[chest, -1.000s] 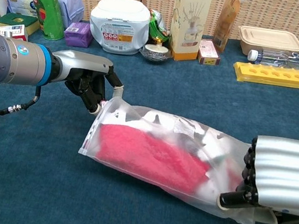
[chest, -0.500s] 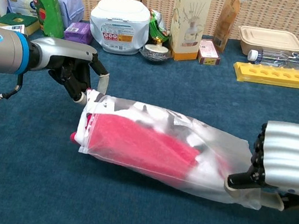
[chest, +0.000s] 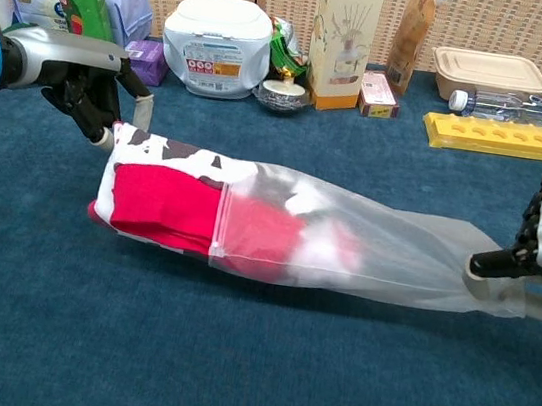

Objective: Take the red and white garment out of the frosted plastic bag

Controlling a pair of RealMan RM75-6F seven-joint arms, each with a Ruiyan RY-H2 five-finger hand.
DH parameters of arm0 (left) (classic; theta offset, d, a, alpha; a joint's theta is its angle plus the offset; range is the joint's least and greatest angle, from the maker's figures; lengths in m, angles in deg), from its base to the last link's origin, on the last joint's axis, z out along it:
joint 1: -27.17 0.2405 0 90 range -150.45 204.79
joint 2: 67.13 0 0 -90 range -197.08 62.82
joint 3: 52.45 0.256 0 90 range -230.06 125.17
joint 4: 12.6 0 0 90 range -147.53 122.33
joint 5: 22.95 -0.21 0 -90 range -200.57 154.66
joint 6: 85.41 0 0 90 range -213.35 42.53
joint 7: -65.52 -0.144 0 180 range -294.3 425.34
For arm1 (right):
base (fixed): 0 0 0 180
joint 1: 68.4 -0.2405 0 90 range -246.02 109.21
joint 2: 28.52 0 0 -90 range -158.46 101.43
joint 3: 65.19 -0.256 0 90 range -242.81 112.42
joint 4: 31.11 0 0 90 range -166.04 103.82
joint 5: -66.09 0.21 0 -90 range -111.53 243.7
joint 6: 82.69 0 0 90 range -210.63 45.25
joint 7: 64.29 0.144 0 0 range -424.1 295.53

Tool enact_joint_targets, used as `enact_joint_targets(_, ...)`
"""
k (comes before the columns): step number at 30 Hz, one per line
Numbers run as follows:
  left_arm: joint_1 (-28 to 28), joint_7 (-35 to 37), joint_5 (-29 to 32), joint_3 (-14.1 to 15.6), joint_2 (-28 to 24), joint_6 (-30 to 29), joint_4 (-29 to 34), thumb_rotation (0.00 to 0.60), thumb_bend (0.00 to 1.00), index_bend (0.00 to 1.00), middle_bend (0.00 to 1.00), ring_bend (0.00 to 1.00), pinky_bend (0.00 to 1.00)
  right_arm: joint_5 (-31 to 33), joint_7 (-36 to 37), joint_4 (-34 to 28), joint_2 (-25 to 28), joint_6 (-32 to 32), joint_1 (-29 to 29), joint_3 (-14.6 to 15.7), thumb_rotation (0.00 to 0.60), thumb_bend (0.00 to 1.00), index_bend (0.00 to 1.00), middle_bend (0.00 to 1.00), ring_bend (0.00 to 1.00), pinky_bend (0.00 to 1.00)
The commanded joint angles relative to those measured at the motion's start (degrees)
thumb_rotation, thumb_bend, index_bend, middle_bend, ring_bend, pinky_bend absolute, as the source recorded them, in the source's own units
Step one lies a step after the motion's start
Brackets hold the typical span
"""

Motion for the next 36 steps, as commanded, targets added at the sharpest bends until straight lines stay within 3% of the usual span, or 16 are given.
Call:
enact_joint_targets(1,0.5,0.3,0.1,-0.3,-0.6,-0.2,-1.6,0.600,0.43,0.78,1.00,1.00,1.00,1.1,0.4,0.7,0.8,0.2,0.9,-0.3,0.600,0.56,0.82,0.94,1.00,1.00)
enact_joint_targets(17,2.8,4.1,1.1,-2.4,-1.8,1.5,-8.7,0.600,0.40,0.75,1.00,0.99,0.99,4.4,1.8,4.0,2.1,-1.0,2.5,-1.9,0.600,0.55,0.81,0.93,1.00,1.00)
enact_joint_targets(19,3.0,5.0,0.1,-2.5,-2.0,2.8,-8.3,0.600,0.36,0.64,0.96,0.90,0.96,5.0,1.4,4.2,2.2,-1.7,2.6,-2.2,0.600,0.53,0.77,0.90,1.00,1.00)
enact_joint_targets(20,3.1,5.4,-0.9,-2.5,-2.2,3.4,-8.1,0.600,0.32,0.54,0.90,0.81,0.94,5.4,1.1,4.3,2.3,-2.1,2.7,-2.4,0.600,0.52,0.75,0.87,1.00,1.00)
enact_joint_targets(23,3.5,6.3,-3.0,-2.7,-2.8,4.1,-7.4,0.600,0.26,0.29,0.64,0.55,0.79,6.6,0.8,4.0,2.8,-2.7,3.2,-3.0,0.600,0.44,0.62,0.75,0.96,1.00)
enact_joint_targets(25,3.8,6.9,-3.8,-2.9,-3.3,4.4,-7.1,0.600,0.22,0.09,0.43,0.33,0.58,7.7,0.8,3.6,3.2,-3.2,3.6,-3.4,0.600,0.34,0.47,0.65,0.89,0.94)
enact_joint_targets(26,4.0,7.3,-4.1,-2.9,-3.8,4.7,-6.8,0.600,0.20,0.05,0.36,0.26,0.51,8.4,0.6,3.1,3.5,-3.4,3.9,-3.7,0.600,0.29,0.42,0.61,0.86,0.91)
enact_joint_targets(28,4.4,7.7,-4.8,-3.1,-4.5,4.4,-6.5,0.600,0.13,0.00,0.21,0.10,0.34,9.5,0.6,2.4,3.9,-3.6,4.4,-4.2,0.600,0.15,0.28,0.50,0.77,0.83)
enact_joint_targets(30,5.0,8.3,-5.6,-3.3,-5.0,3.6,-6.1,0.600,0.10,0.00,0.15,0.04,0.26,10.6,0.4,1.4,4.4,-4.0,5.0,-4.7,0.600,0.09,0.21,0.42,0.69,0.79)
enact_joint_targets(36,7.4,10.9,-7.9,-4.3,-7.4,1.7,-3.9,0.600,0.07,0.00,0.12,0.02,0.21,12.6,1.2,-1.9,6.1,-5.8,5.7,-5.0,0.535,0.04,0.08,0.30,0.53,0.67)
